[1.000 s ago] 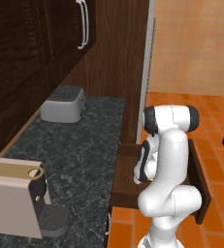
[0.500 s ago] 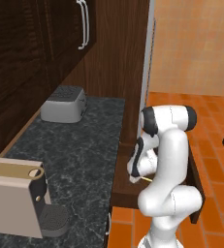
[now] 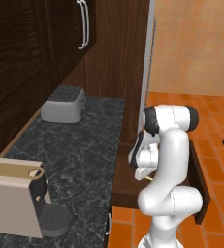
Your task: Take a straw from the drawer in front and place it inside the glass cup on the dining counter.
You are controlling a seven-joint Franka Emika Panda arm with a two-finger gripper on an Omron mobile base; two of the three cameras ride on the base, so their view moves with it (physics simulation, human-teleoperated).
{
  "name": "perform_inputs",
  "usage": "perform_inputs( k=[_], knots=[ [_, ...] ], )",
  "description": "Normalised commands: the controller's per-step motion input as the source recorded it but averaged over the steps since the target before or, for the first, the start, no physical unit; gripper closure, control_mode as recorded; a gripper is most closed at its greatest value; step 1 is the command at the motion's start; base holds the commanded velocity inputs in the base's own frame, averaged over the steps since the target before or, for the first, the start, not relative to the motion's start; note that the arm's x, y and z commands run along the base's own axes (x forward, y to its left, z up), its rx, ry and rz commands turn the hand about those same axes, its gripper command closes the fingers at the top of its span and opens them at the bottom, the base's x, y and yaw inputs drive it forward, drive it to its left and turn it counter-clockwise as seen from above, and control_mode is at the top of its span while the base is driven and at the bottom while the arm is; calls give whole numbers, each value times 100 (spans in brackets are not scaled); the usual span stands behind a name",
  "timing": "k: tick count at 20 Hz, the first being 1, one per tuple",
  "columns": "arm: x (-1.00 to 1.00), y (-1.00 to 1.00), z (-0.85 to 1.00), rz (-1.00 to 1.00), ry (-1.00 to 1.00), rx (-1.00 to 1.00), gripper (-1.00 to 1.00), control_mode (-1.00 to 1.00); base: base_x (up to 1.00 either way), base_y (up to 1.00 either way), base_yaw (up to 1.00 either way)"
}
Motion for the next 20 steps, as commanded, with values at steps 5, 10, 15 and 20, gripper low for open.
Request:
perform_inputs(
  k=[5,10,15,20],
  knots=[
    [-5,-7,29,0,0,3,100,-100,0,0,0],
    [-54,0,100,-4,-25,2,100,-100,0,0,0],
    [-12,4,100,-9,-16,3,100,-100,0,0,0],
    [0,6,100,-12,-4,1,100,-100,0,0,0]
  ],
)
